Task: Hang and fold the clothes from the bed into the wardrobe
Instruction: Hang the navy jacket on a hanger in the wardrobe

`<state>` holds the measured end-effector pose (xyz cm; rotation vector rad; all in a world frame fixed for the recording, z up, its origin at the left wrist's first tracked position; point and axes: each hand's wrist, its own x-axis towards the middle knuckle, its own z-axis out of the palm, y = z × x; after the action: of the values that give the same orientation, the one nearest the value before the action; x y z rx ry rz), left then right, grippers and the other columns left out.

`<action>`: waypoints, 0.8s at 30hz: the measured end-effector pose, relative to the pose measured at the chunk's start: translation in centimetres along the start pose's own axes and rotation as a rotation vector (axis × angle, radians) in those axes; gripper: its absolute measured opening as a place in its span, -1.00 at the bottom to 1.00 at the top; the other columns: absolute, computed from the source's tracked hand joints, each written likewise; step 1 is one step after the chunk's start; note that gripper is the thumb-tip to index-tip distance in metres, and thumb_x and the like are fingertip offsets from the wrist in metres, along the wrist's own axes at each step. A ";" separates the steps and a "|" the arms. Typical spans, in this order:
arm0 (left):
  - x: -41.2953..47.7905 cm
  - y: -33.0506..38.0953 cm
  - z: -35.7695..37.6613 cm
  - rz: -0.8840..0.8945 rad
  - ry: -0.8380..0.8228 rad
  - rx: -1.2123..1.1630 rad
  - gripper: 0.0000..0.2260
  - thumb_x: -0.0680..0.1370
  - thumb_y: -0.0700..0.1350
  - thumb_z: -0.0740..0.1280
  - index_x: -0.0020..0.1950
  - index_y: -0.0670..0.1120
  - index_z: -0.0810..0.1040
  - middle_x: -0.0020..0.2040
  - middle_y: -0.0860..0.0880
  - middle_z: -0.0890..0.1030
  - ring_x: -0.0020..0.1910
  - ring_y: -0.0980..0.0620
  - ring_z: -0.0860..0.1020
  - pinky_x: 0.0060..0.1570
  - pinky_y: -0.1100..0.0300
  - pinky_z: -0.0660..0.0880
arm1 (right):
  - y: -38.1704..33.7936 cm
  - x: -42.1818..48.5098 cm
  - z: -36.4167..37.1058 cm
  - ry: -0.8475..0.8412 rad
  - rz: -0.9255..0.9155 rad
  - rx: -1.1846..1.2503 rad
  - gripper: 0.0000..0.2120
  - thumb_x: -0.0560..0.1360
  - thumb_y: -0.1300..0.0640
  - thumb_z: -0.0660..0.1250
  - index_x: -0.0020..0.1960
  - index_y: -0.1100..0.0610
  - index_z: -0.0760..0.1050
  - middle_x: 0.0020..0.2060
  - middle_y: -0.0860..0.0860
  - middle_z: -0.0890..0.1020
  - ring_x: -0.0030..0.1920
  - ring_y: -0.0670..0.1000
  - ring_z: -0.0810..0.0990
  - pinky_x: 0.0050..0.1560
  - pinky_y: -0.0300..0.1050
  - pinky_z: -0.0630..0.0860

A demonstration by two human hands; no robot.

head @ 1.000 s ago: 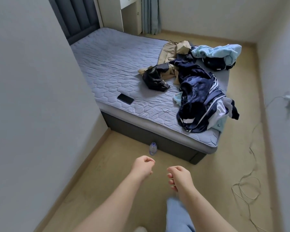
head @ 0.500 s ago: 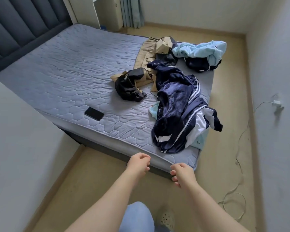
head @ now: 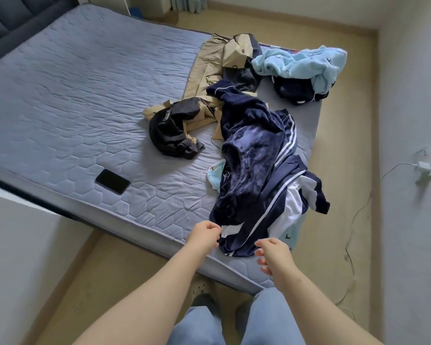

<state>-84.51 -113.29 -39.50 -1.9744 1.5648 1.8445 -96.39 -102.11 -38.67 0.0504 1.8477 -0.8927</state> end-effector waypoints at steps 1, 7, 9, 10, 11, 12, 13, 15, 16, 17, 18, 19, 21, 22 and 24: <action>0.8 0.7 0.4 -0.012 -0.003 0.007 -0.82 0.57 -0.15 0.16 -0.21 0.00 0.46 -0.27 0.03 0.51 -0.38 0.11 0.47 -0.35 0.23 0.39 | -0.5 0.8 -0.4 0.001 0.015 -0.010 -0.89 0.54 0.21 0.20 -0.14 0.17 0.44 -0.33 0.05 0.45 -0.41 -0.01 0.33 -0.41 -0.18 0.27; 6.2 4.2 4.4 -0.086 0.046 -0.049 -0.80 0.55 -0.22 0.13 -0.21 -0.03 0.47 -0.32 0.00 0.47 -0.41 0.06 0.42 -0.47 0.27 0.30 | -4.5 7.2 -4.1 -0.064 0.042 -0.137 -0.92 0.53 0.24 0.17 -0.14 0.17 0.39 -0.35 0.04 0.41 -0.45 -0.02 0.28 -0.47 -0.22 0.21; 7.9 5.0 6.4 -0.140 0.092 -0.113 -0.79 0.54 -0.22 0.14 -0.23 -0.01 0.47 -0.32 -0.02 0.47 -0.37 0.02 0.42 -0.43 0.25 0.30 | -6.6 9.6 -6.4 -0.097 0.030 -0.233 -0.92 0.53 0.26 0.16 -0.14 0.18 0.38 -0.35 0.04 0.40 -0.44 -0.03 0.28 -0.53 -0.26 0.20; 8.5 5.3 7.6 -0.168 0.120 -0.147 -0.78 0.53 -0.22 0.15 -0.25 0.00 0.47 -0.33 -0.01 0.48 -0.36 0.00 0.43 -0.42 0.25 0.31 | -7.9 10.9 -7.6 -0.117 0.018 -0.296 -0.92 0.53 0.26 0.16 -0.14 0.19 0.38 -0.35 0.05 0.39 -0.43 -0.03 0.28 -0.54 -0.29 0.20; 8.9 5.6 8.7 -0.194 0.147 -0.170 -0.78 0.53 -0.21 0.15 -0.26 0.01 0.47 -0.33 -0.01 0.49 -0.35 0.00 0.43 -0.41 0.25 0.31 | -9.1 12.2 -8.7 -0.133 0.007 -0.342 -0.92 0.53 0.26 0.16 -0.14 0.20 0.37 -0.36 0.05 0.38 -0.43 -0.02 0.28 -0.53 -0.29 0.21; 9.1 5.8 9.4 -0.210 0.166 -0.183 -0.78 0.52 -0.20 0.16 -0.26 0.01 0.48 -0.33 0.00 0.50 -0.36 0.01 0.44 -0.43 0.26 0.32 | -10.0 13.0 -9.2 -0.137 -0.001 -0.374 -0.92 0.54 0.26 0.15 -0.13 0.20 0.37 -0.36 0.05 0.39 -0.43 -0.02 0.28 -0.49 -0.26 0.23; 9.9 6.0 10.4 -0.229 0.185 -0.196 -0.79 0.52 -0.19 0.17 -0.26 0.02 0.48 -0.34 0.01 0.50 -0.38 0.04 0.46 -0.45 0.28 0.32 | -11.1 14.2 -9.8 -0.150 -0.011 -0.417 -0.91 0.54 0.25 0.16 -0.12 0.20 0.38 -0.35 0.05 0.41 -0.43 -0.01 0.29 -0.45 -0.24 0.24; 11.1 6.4 11.9 -0.257 0.218 -0.192 -0.79 0.52 -0.16 0.18 -0.28 0.02 0.47 -0.34 0.03 0.51 -0.42 0.08 0.47 -0.51 0.32 0.31 | -12.4 16.1 -10.5 -0.180 -0.019 -0.503 -0.91 0.55 0.23 0.16 -0.11 0.22 0.40 -0.33 0.06 0.43 -0.40 0.00 0.32 -0.39 -0.21 0.27; 11.5 6.5 12.6 -0.272 0.227 -0.191 -0.79 0.52 -0.16 0.17 -0.28 0.02 0.47 -0.34 0.04 0.51 -0.42 0.09 0.47 -0.52 0.33 0.32 | -12.6 16.9 -10.7 -0.196 -0.010 -0.524 -0.90 0.55 0.24 0.15 -0.11 0.24 0.40 -0.33 0.06 0.43 -0.40 0.00 0.32 -0.39 -0.21 0.27; 12.0 6.4 13.4 -0.291 0.230 -0.192 -0.79 0.51 -0.16 0.17 -0.28 0.03 0.47 -0.32 0.03 0.51 -0.40 0.07 0.49 -0.50 0.33 0.33 | -12.9 17.8 -10.9 -0.220 0.001 -0.551 -0.88 0.55 0.24 0.15 -0.10 0.28 0.40 -0.32 0.07 0.42 -0.40 0.00 0.32 -0.38 -0.20 0.26; 12.4 6.3 14.0 -0.304 0.229 -0.182 -0.79 0.51 -0.16 0.16 -0.28 0.03 0.47 -0.29 0.02 0.53 -0.36 0.04 0.51 -0.44 0.30 0.37 | -12.8 18.4 -11.0 -0.237 0.008 -0.569 -0.88 0.55 0.25 0.15 -0.11 0.29 0.39 -0.32 0.07 0.41 -0.39 0.00 0.31 -0.37 -0.20 0.26; 12.8 6.0 14.4 -0.313 0.229 -0.151 -0.79 0.50 -0.15 0.16 -0.29 0.05 0.48 -0.23 0.00 0.55 -0.27 -0.01 0.55 -0.37 0.26 0.42 | -12.7 19.1 -11.1 -0.249 0.015 -0.579 -0.90 0.54 0.25 0.15 -0.11 0.26 0.39 -0.32 0.07 0.41 -0.39 0.00 0.31 -0.36 -0.20 0.26; 14.6 5.7 15.2 -0.325 0.251 -0.045 -0.80 0.50 -0.13 0.16 -0.27 0.08 0.48 -0.06 0.00 0.57 -0.08 -0.06 0.57 -0.15 0.18 0.50 | -12.1 20.8 -11.3 -0.287 0.037 -0.576 -0.92 0.54 0.24 0.15 -0.12 0.20 0.37 -0.32 0.06 0.42 -0.38 0.00 0.33 -0.36 -0.21 0.28; 15.7 5.6 15.3 -0.332 0.268 0.011 -0.83 0.50 -0.12 0.17 -0.22 0.09 0.49 0.02 0.01 0.57 -0.02 -0.06 0.56 -0.02 0.14 0.51 | -11.8 21.4 -11.5 -0.302 0.056 -0.577 -0.90 0.54 0.22 0.16 -0.13 0.20 0.38 -0.31 0.05 0.44 -0.37 0.00 0.35 -0.36 -0.22 0.30; 17.9 5.7 14.9 -0.310 0.287 0.113 -0.83 0.51 -0.08 0.20 0.05 0.10 0.50 0.23 0.04 0.49 0.10 -0.05 0.50 0.18 0.03 0.43 | -11.5 22.4 -11.4 -0.304 0.081 -0.565 -0.89 0.55 0.20 0.17 -0.12 0.17 0.43 -0.29 0.04 0.48 -0.37 -0.01 0.38 -0.37 -0.23 0.33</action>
<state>-102.78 -118.25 -54.20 -2.3486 1.2871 1.3792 -120.50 -111.54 -48.47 -0.3409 1.7321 -0.2783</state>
